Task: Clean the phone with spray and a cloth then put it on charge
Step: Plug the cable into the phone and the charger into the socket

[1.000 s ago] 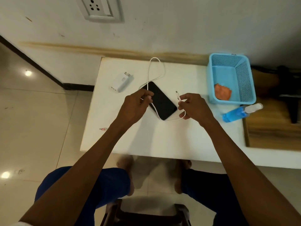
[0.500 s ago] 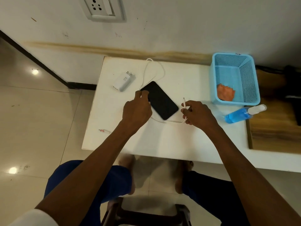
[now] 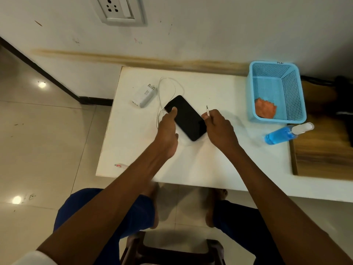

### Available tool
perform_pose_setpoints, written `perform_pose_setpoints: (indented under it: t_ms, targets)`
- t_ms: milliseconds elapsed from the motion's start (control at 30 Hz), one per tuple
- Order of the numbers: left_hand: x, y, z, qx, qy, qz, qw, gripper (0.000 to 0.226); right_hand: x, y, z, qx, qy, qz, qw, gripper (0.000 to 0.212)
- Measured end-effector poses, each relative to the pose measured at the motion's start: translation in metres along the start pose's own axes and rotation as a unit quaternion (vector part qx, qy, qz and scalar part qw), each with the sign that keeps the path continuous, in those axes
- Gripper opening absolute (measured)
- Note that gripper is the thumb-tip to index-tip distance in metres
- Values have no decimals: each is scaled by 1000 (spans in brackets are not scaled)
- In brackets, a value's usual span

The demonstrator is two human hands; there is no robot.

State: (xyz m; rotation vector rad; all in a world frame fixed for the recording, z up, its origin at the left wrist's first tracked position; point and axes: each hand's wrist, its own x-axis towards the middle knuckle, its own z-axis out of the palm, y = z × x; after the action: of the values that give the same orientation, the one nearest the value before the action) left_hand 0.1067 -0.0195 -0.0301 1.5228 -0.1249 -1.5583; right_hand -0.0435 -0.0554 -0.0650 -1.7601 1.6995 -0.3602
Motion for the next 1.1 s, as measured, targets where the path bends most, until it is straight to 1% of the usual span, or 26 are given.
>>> perform_pose_setpoints:
  t_ms: [100,167,267,367,467,600,633,700,767,867,933,1000,1100]
  targets:
    - [-6,-14,15,2,-15,-5,1000,70,-3,-9,7,-40,-1,-8,999,30]
    - [-7,-20,21,-15,-14,-8,1000,71,-3,-13,9,-28,-2,2,1000,29]
    - [-5,-24,23,-47,9,9,999,65,1,-15,5,49,-2,56,997,30]
    - [-1,-24,21,-62,12,22,998,56,6,-12,-1,153,-3,110,982,31]
    - [3,-22,19,-65,29,24,997,50,9,-8,-3,222,4,131,966,29]
    - [4,-19,19,-55,23,11,998,36,10,-3,-4,246,25,128,960,30]
    - [6,-18,19,-60,21,6,998,38,11,-1,-4,246,24,125,961,28]
    - [8,-16,19,-71,17,-1,997,51,12,5,-3,243,15,125,962,20]
    - [10,-13,19,-84,24,-10,996,63,13,12,-4,270,0,135,953,12]
    - [11,-13,18,-92,22,-16,995,65,13,18,-6,335,-19,157,929,22]
    - [11,-12,18,-94,14,-7,995,65,13,18,-10,367,-18,162,916,18]
    - [15,-8,16,-99,4,15,995,63,12,16,-14,405,-16,164,899,7]
    - [22,3,10,-119,-34,61,990,64,10,11,-21,459,-36,134,877,14]
